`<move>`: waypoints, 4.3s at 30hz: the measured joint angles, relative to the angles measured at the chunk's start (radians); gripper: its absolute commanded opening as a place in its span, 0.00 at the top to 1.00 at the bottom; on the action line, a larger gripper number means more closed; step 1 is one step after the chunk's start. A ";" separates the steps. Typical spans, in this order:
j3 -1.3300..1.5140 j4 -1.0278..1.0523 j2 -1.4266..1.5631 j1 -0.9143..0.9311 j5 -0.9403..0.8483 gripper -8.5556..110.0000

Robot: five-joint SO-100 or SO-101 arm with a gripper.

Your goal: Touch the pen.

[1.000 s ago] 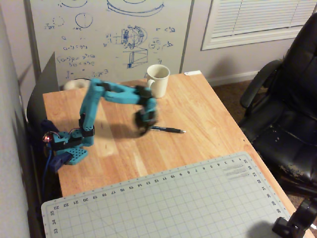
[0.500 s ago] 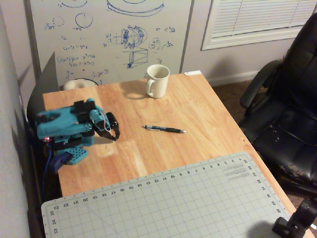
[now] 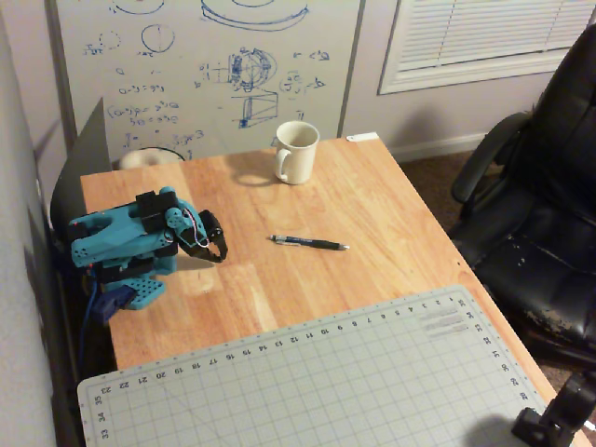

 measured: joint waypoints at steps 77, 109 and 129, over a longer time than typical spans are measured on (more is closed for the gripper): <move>-1.973 0.000 -2.306 -0.031 0.000 0.92; -1.979 0.000 -2.373 -0.051 0.000 0.92; -1.979 0.000 -2.373 -0.051 0.000 0.92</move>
